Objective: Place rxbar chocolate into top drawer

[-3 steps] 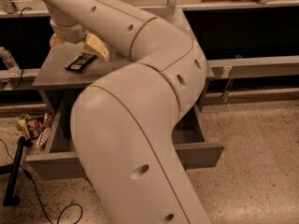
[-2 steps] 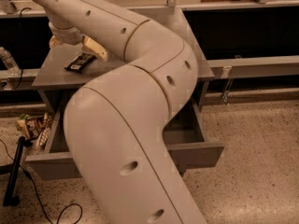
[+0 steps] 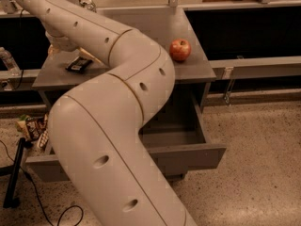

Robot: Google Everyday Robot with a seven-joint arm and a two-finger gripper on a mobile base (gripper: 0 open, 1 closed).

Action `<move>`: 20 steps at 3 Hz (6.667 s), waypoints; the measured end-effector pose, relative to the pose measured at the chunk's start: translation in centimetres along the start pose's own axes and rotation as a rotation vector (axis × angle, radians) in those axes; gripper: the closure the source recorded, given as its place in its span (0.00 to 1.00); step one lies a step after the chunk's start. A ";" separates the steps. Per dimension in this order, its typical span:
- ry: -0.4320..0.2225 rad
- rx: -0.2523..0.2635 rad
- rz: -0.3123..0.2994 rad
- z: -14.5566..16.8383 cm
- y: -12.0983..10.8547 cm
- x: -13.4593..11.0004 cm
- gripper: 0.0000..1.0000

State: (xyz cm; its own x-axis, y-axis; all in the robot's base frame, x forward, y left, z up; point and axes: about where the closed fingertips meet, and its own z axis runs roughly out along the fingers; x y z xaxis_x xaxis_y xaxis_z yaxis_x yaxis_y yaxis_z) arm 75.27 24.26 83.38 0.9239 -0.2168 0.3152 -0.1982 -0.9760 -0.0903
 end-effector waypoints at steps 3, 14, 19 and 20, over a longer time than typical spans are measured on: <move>-0.021 -0.021 -0.004 1.1 -0.2 0.6 0.64; -0.431 -0.003 0.612 -5.8 19.5 -14.7 1.00; -0.270 -0.075 0.837 2.7 23.4 -15.2 0.07; -0.249 -0.023 0.863 0.7 24.4 -13.8 0.08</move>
Offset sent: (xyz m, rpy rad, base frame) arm 0.0143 0.0009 -0.0033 -0.0200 0.0461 -0.0059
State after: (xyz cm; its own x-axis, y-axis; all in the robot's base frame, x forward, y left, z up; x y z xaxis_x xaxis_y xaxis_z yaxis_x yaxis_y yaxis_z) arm 57.95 3.50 76.12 0.4939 -0.8669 -0.0677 -0.8606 -0.4762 -0.1807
